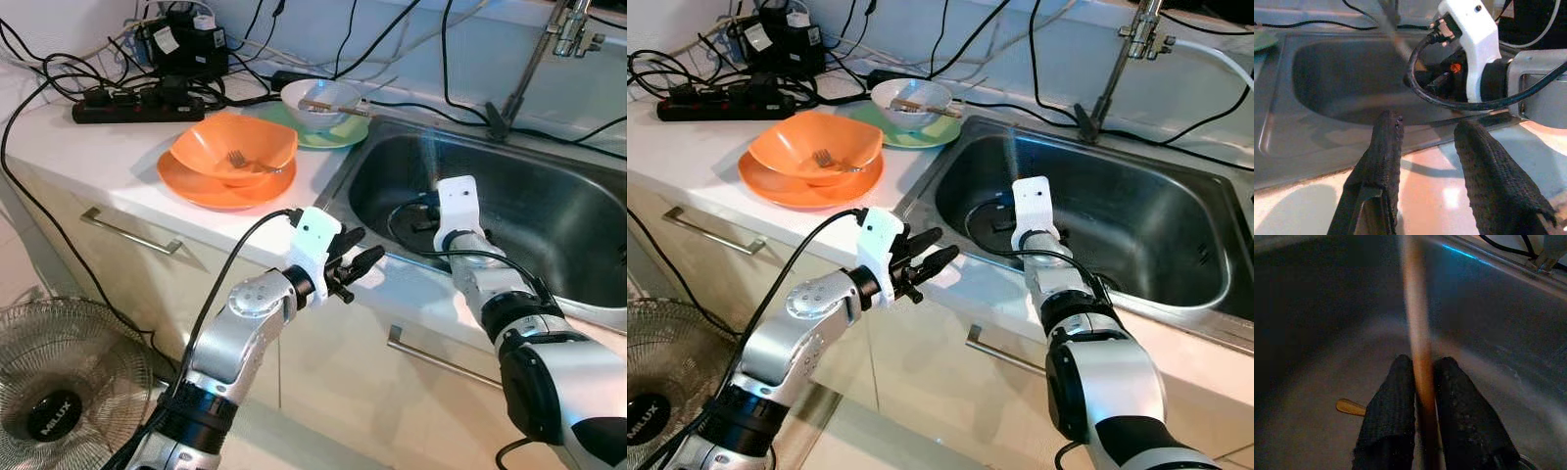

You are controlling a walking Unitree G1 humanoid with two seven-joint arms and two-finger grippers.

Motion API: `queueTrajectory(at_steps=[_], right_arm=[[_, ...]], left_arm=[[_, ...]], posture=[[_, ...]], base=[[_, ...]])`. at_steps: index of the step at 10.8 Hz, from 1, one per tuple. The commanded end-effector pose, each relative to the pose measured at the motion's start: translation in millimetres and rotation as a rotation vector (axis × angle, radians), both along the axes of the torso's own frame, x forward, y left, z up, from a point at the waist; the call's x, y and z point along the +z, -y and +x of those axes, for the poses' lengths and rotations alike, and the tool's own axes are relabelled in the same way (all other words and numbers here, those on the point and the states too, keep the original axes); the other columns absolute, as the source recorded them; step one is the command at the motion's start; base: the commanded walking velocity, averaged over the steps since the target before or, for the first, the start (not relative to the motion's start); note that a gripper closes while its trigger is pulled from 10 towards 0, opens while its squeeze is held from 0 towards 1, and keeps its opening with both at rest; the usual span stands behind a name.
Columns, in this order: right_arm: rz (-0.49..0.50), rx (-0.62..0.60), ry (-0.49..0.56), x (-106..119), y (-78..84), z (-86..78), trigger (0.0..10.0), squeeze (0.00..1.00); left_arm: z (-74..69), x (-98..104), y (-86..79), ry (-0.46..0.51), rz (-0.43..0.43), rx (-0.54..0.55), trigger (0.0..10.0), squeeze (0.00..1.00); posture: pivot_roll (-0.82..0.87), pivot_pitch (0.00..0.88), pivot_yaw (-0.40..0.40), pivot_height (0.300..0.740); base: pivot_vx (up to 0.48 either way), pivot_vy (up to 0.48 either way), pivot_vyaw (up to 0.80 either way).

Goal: Kitchen organization

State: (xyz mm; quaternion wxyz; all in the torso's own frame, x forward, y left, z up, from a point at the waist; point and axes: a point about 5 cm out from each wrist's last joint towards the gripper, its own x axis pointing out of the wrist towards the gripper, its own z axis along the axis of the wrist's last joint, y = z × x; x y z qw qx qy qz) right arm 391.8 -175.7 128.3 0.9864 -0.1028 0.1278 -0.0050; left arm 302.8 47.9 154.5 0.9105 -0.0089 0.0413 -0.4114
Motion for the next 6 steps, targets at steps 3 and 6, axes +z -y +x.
queueTrajectory(at_steps=[3, 6], right_arm=[[-0.013, 0.035, -0.108, -25.8, -7.4, -10.8, 10.0, 0.00], [-0.014, 0.048, -0.043, -17.3, -10.8, -7.2, 10.0, 0.00]], left_arm=[[-4.9, 0.0, 0.5, -0.007, 0.006, -0.010, 10.0, 0.00], [-3.8, 5.5, -0.6, 0.042, 0.008, 0.012, 10.0, 0.00]], posture=[[0.27, 0.000, -0.053, 0.725], [0.26, 0.000, -0.049, 0.725]], base=[[0.000, 0.000, 0.00], [0.000, 0.000, 0.00]])
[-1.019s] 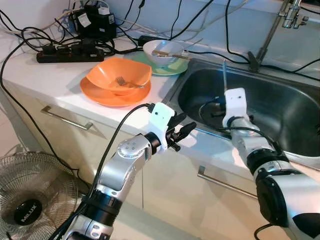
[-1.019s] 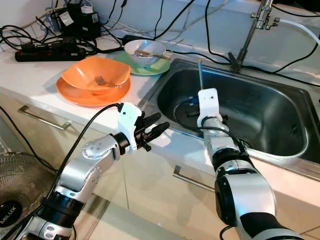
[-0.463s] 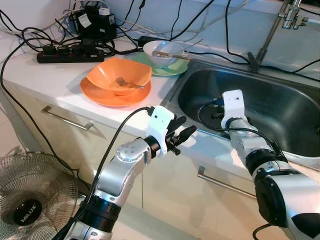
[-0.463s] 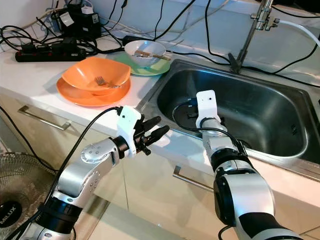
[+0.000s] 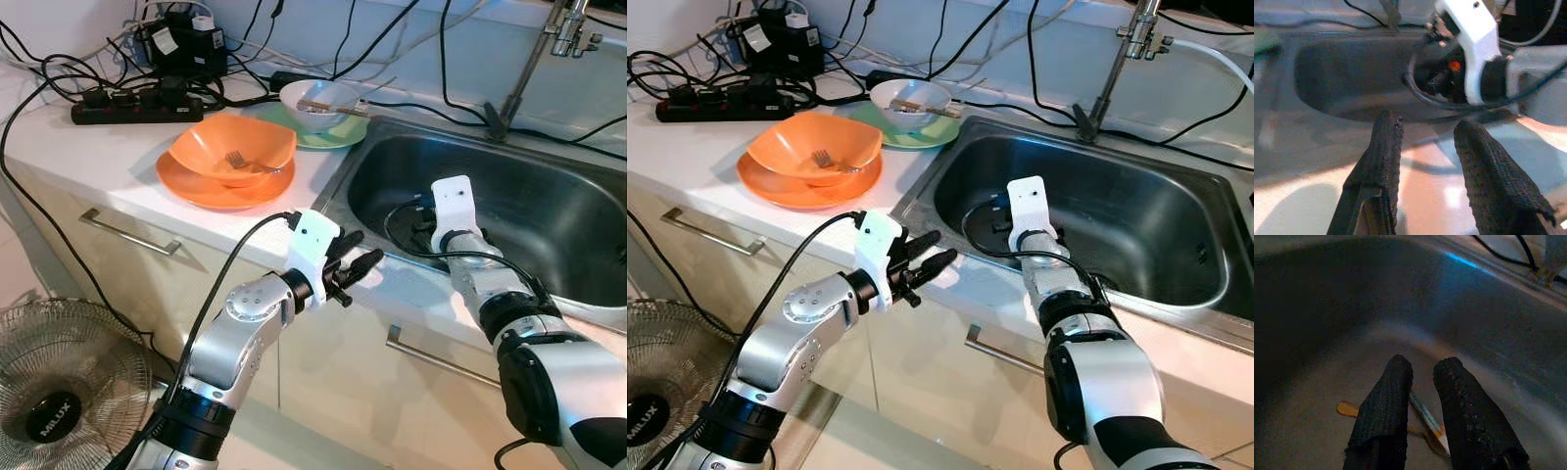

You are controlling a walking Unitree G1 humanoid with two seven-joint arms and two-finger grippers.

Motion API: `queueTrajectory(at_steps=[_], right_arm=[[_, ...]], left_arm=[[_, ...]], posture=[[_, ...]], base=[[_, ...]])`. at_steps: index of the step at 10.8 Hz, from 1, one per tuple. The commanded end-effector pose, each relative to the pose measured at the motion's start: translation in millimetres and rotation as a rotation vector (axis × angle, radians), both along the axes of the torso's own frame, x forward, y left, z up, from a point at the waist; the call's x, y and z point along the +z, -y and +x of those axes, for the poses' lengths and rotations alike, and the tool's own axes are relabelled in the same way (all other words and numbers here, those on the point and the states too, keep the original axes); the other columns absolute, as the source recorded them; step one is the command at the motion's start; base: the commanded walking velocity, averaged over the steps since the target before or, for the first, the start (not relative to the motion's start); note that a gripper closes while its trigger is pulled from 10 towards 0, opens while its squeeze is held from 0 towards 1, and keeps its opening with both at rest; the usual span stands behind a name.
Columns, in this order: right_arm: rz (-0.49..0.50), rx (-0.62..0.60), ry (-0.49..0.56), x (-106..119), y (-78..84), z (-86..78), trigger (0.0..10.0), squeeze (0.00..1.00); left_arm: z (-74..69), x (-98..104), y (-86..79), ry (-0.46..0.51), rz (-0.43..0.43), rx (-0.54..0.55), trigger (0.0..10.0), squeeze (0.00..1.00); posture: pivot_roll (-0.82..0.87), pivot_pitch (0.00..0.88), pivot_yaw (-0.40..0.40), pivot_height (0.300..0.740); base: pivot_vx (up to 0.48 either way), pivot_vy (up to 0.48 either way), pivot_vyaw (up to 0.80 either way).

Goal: Kitchen organization

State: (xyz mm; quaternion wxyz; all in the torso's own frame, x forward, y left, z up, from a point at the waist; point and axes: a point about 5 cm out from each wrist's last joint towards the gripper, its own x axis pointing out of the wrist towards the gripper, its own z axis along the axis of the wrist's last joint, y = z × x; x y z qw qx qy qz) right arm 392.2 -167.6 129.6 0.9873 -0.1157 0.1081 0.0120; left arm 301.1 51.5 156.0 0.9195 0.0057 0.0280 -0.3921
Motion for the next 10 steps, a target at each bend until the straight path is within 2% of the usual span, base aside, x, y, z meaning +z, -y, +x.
queueTrajectory(at_steps=[1, 2, 3, 4, 5, 7, 8, 10], right_arm=[[0.024, 0.038, -0.009, -9, -8.1, -3.9, 10.0, 0.00], [0.063, 0.087, 0.055, 0, -16.0, -1.7, 10.0, 0.00], [0.108, 0.107, 0.101, 5, -19.5, -1.3, 10.0, 0.00], [0.189, 0.129, 0.148, 6, -23.0, -3.3, 10.0, 0.00], [0.197, 0.135, 0.152, 4, -24.3, -5.0, 10.0, 0.00], [0.229, 0.128, 0.157, -3, -25.9, -9.3, 10.0, 0.00], [0.239, 0.133, 0.153, -5, -28.4, -10.7, 10.0, 0.00], [0.243, 0.140, 0.162, -4, -30.3, -10.3, 10.0, 0.00]], left_arm=[[3.9, 9, -1.2, 0.073, 0.024, 0.043, 10.0, 0.00], [7.5, 12, -5.8, 0.184, 0.138, 0.086, 10.0, 0.00], [8.2, 16, -8.3, 0.267, 0.205, 0.117, 10.0, 0.00], [9.0, 24, -12.4, 0.462, 0.421, 0.168, 10.0, 0.00], [10.9, 24, -15.5, 0.500, 0.465, 0.204, 10.0, 0.00], [16.7, 31, -27.8, 0.667, 0.641, 0.295, 10.0, 0.00], [22.2, 37, -38.1, 0.695, 0.682, 0.377, 10.0, 0.00], [30.3, 45, -54.4, 0.702, 0.717, 0.471, 10.0, 0.00]], posture=[[0.26, 0.005, -0.048, 0.725], [0.26, 0.007, -0.043, 0.725], [0.26, 0.013, -0.045, 0.725], [0.26, 0.014, -0.050, 0.725], [0.25, 0.016, -0.050, 0.725], [0.25, 0.017, -0.048, 0.725], [0.25, 0.017, -0.051, 0.725], [0.25, 0.019, -0.053, 0.725]], base=[[0.000, 0.000, 0.00], [0.000, 0.000, 0.00], [0.000, 0.000, 0.00], [0.000, 0.000, 0.00], [0.000, 0.000, 0.00], [0.000, 0.000, 0.00], [0.000, 0.000, 0.00], [0.000, 0.000, 0.00]])
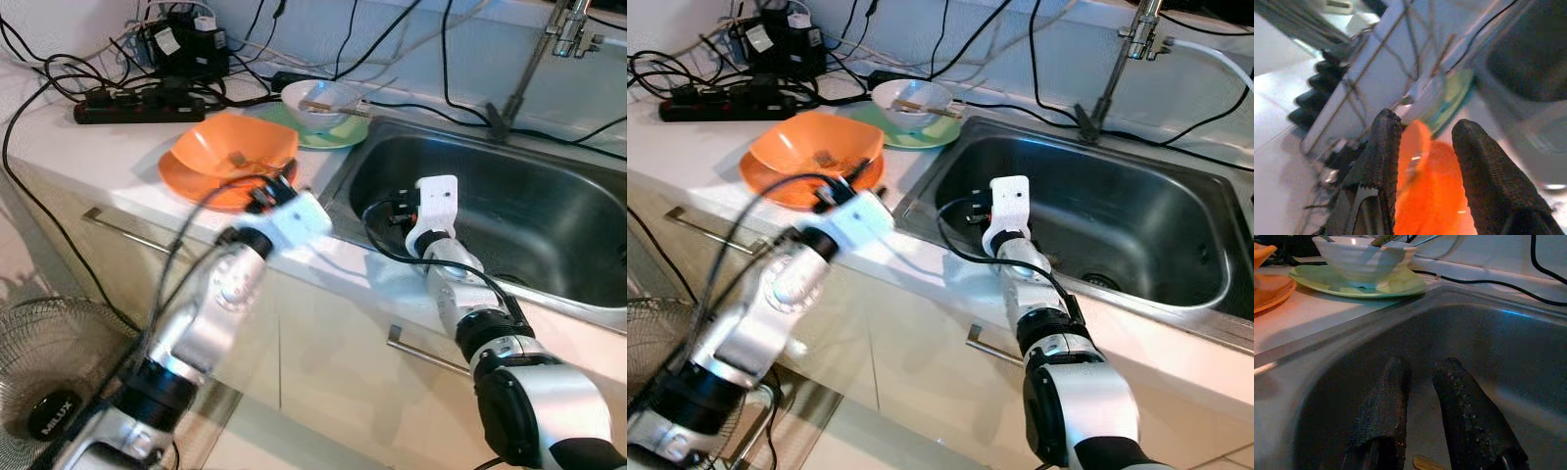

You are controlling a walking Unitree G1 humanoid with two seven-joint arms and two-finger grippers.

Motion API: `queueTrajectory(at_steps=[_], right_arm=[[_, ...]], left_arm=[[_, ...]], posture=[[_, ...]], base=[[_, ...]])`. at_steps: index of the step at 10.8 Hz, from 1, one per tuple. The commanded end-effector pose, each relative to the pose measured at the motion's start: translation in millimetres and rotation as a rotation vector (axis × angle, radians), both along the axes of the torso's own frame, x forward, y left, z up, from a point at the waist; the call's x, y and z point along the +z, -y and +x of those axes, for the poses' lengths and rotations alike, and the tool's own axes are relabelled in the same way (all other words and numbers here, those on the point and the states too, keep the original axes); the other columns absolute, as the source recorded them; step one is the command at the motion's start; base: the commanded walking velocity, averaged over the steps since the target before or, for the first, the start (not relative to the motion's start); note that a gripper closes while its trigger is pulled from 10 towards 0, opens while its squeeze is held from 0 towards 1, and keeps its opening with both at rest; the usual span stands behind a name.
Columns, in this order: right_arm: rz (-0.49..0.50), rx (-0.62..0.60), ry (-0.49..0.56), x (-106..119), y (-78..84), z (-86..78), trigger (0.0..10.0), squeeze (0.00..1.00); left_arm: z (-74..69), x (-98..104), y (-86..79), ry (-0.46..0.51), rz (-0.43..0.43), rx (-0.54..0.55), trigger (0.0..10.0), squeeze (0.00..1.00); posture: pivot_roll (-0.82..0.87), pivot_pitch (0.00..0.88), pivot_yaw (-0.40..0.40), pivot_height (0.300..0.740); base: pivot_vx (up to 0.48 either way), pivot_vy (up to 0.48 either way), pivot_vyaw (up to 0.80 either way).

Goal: Kitchen organization

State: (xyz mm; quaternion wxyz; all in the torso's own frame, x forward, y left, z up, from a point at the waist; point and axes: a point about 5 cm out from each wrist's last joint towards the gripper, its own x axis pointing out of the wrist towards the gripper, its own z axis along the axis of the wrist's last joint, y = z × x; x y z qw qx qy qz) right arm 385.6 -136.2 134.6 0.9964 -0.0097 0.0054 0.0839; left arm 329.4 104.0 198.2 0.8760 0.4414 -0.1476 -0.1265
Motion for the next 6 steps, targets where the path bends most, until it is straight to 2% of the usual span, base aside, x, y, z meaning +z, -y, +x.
queueTrajectory(at_steps=[1, 3, 4, 6], right_arm=[[0.011, 0.000, -0.023, -8, 1.2, -3.4, 10.0, 0.00], [-0.015, -0.003, 0.035, 9, 5.2, 2.4, 10.0, 0.00], [-0.054, -0.011, 0.066, 17, 9.3, 4.8, 10.0, 0.00], [-0.065, -0.035, 0.114, 32, 18.6, 9.3, 10.0, 0.00]], left_arm=[[3.7, 3, -5.6, 0.014, 0.009, 0.034, 10.0, 0.00], [5.3, 3, -13.8, 0.017, 0.025, 0.078, 10.0, 0.00], [5.4, 4, -14.2, 0.017, 0.015, 0.084, 10.0, 0.00], [4.3, 1, -15.1, 0.005, 0.007, 0.086, 10.0, 0.00]], posture=[[0.25, 0.019, -0.053, 0.725], [0.24, 0.019, -0.058, 0.725], [0.24, 0.019, -0.058, 0.725], [0.23, 0.013, -0.057, 0.725]], base=[[0.000, 0.000, 0.00], [0.000, 0.000, 0.00], [0.000, 0.000, 0.00], [0.000, 0.000, 0.00]])
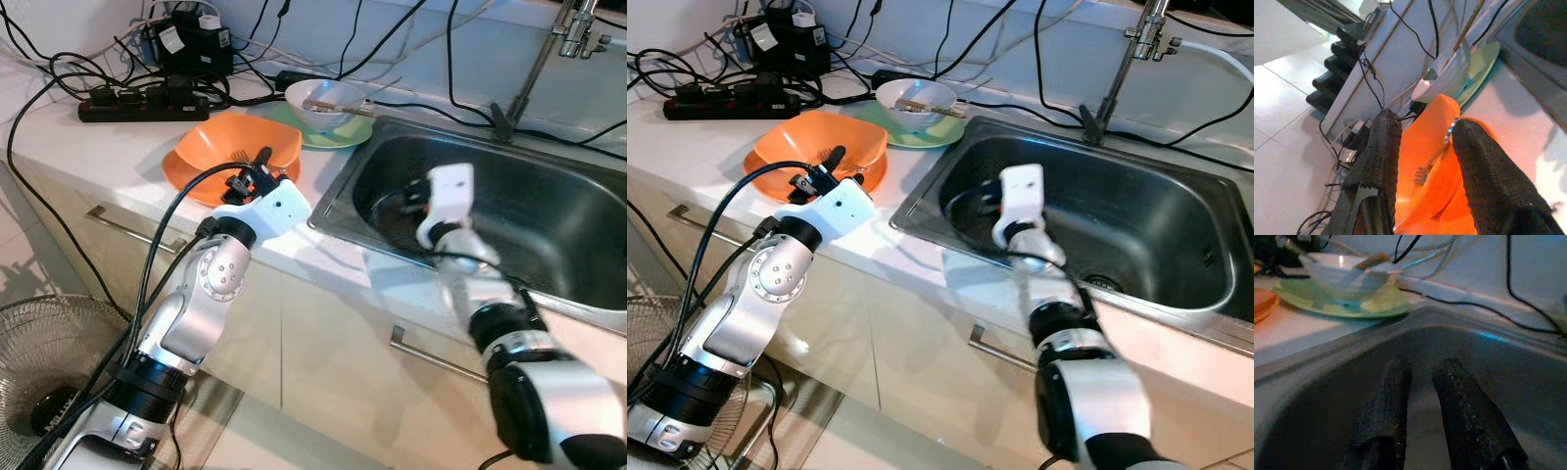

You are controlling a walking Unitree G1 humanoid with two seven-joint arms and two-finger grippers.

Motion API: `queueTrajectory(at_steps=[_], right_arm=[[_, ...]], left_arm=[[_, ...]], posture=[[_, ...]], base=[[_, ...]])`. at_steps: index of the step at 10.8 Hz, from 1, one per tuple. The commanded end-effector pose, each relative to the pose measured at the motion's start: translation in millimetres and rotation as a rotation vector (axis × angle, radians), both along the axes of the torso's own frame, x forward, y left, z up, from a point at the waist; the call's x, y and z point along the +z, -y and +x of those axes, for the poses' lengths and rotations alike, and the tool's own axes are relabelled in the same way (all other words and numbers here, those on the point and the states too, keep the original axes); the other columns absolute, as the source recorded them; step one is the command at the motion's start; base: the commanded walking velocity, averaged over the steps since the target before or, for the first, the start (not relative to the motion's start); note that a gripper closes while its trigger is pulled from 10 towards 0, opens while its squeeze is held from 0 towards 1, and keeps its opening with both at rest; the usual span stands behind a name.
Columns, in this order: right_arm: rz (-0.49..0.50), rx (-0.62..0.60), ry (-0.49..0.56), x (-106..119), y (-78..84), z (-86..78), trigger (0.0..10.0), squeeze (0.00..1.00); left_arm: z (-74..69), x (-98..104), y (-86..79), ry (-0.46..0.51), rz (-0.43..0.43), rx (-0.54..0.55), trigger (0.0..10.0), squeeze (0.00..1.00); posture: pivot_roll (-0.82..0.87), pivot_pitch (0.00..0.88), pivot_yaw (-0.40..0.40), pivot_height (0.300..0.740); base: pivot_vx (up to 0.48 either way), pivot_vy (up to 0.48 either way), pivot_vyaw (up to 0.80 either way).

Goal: Kitchen organization

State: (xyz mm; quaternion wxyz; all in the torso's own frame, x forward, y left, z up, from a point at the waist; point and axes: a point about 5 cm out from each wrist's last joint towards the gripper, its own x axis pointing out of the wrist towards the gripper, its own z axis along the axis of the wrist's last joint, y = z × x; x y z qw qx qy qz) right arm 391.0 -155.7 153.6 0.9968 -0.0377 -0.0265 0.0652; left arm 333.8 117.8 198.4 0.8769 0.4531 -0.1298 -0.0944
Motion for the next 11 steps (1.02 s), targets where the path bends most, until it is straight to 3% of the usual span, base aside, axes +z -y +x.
queueTrajectory(at_steps=[1, 5, 8, 11], right_arm=[[-0.005, 0.006, 0.064, 18, -1.1, 4.7, 10.0, 0.00], [0.025, 0.020, 0.067, 14, -6.9, 1.4, 10.0, 0.00], [0.034, 0.019, 0.082, 18, -9.0, 1.8, 10.0, 0.00], [0.037, 0.017, 0.090, 18, -8.5, 0.8, 10.0, 0.00]], left_arm=[[-0.7, 0, -1.5, -0.007, 0.001, 0.007, 10.0, 0.00], [1.5, -5, 2.8, -0.037, 0.058, 0.010, 10.0, 0.00], [20.2, -16, 10.3, -0.080, 0.096, 0.010, 10.0, 0.00], [33.0, -7, 14.4, -0.049, 0.116, 0.010, 10.0, 0.00]], posture=[[0.23, 0.009, -0.056, 0.725], [0.24, 0.000, -0.057, 0.725], [0.23, 0.000, -0.055, 0.725], [0.21, 0.000, -0.049, 0.725]], base=[[0.000, 0.000, 0.00], [0.000, 0.000, 0.00], [0.000, 0.000, 0.00], [0.000, 0.000, 0.00]])
